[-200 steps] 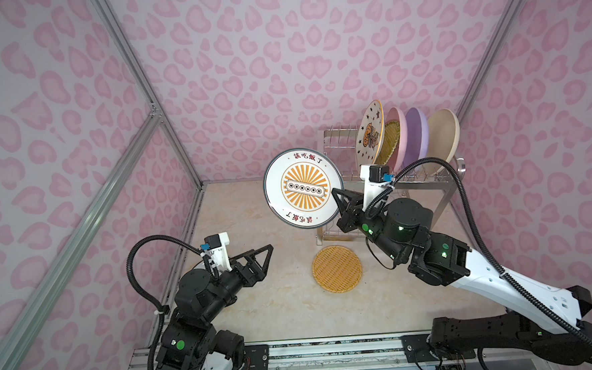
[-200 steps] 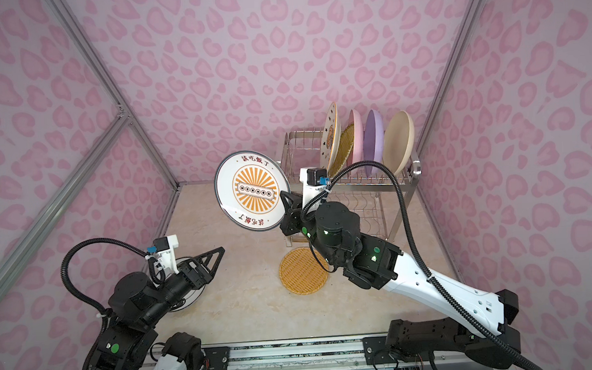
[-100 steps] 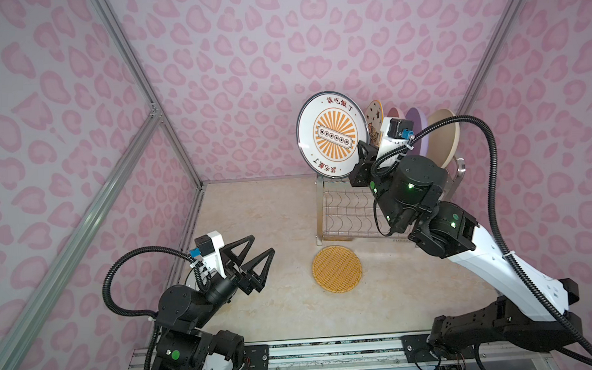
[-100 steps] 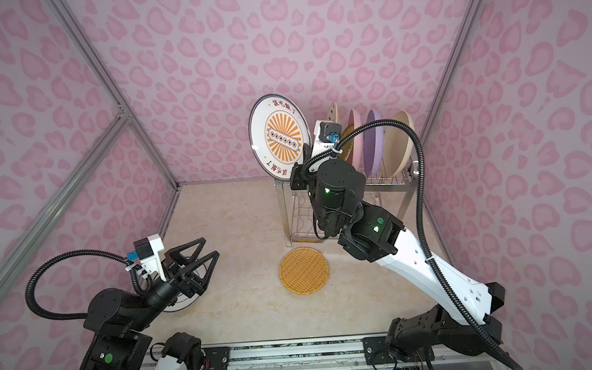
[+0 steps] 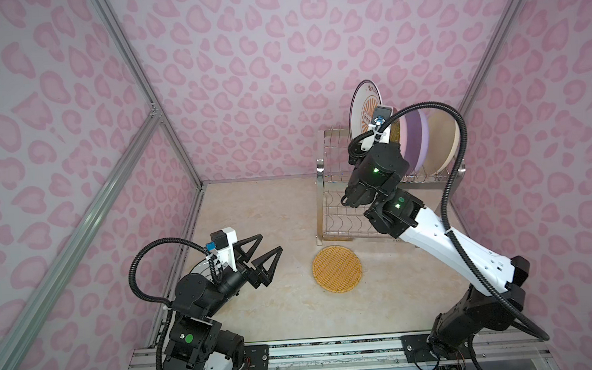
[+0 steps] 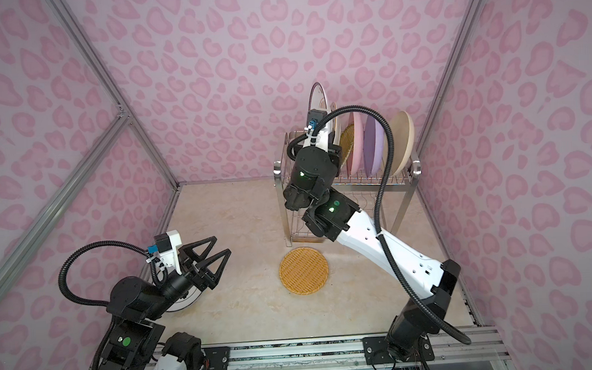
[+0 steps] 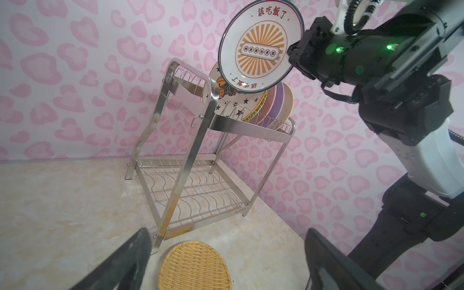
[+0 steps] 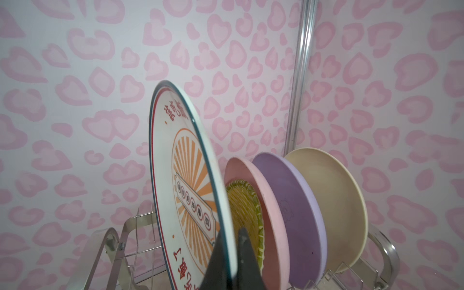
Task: Load plates into a dish rack
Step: Place the plate on the dish rack.
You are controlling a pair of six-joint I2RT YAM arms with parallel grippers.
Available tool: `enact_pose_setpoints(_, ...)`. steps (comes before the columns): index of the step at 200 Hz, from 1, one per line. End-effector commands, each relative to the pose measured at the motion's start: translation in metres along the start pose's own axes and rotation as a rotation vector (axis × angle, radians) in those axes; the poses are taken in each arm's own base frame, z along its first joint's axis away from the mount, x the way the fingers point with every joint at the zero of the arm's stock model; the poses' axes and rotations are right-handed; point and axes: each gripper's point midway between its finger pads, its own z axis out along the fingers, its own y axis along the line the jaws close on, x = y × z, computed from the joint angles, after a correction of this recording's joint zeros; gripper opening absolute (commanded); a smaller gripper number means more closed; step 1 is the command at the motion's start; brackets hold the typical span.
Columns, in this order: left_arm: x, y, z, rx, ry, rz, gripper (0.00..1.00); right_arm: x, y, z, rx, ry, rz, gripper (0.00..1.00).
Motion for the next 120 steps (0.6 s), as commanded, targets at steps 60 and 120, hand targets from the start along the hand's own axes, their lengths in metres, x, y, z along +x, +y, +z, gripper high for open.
enact_pose_setpoints(60,-0.006,-0.014,-0.009,0.044,-0.026,0.064,0.97,0.0,0.012,0.028,0.233,0.072,-0.058,0.0)
enact_pose_setpoints(120,-0.006,-0.017,-0.014,0.048,-0.033,0.08,0.97,0.011,0.021,0.035,0.249,0.098,-0.162,0.0)
